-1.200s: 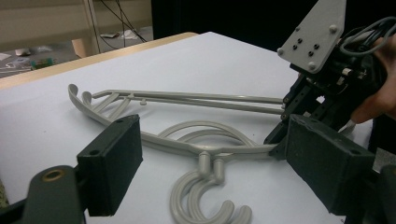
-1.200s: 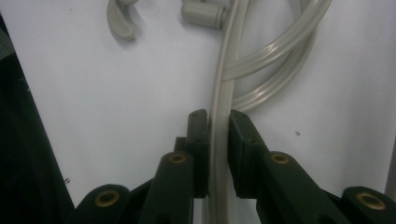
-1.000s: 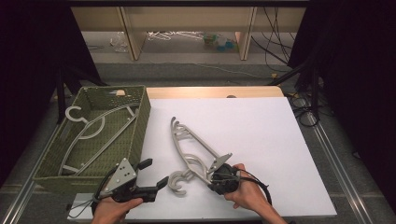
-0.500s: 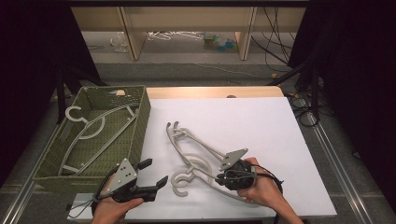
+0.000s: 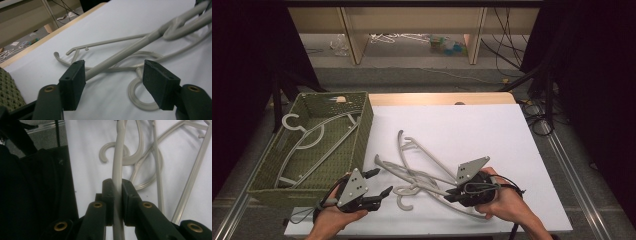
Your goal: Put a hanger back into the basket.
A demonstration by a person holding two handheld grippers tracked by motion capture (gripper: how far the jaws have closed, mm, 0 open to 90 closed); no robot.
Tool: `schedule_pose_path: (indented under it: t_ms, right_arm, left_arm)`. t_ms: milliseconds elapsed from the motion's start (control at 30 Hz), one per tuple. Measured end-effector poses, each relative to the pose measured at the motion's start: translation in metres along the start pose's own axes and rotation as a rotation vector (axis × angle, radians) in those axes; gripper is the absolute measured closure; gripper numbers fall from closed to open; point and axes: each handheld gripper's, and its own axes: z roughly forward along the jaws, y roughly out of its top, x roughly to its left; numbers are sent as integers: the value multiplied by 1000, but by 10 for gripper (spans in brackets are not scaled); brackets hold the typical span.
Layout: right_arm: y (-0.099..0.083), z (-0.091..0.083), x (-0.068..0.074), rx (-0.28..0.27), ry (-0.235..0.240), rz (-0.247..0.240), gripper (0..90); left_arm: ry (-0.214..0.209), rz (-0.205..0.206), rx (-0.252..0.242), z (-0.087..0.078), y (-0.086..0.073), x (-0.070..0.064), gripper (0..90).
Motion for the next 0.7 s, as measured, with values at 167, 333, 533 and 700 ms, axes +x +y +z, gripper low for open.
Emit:
schedule_pose_path:
  t_ms: [167,333,533,700]
  right_arm:
    - [1,-3,3,-9,37,-16,830]
    - [2,-3,5,-14,68,-26,830]
    - [3,-4,6,-16,86,-44,829]
    - [3,-5,7,-15,106,-53,828]
  left_arm:
    - [-28,63,15,10,3,-1,381]
    - [-86,134,18,18,7,-5,399]
    - [-153,204,70,29,11,-9,483]
    - [-202,254,120,32,16,-8,619]
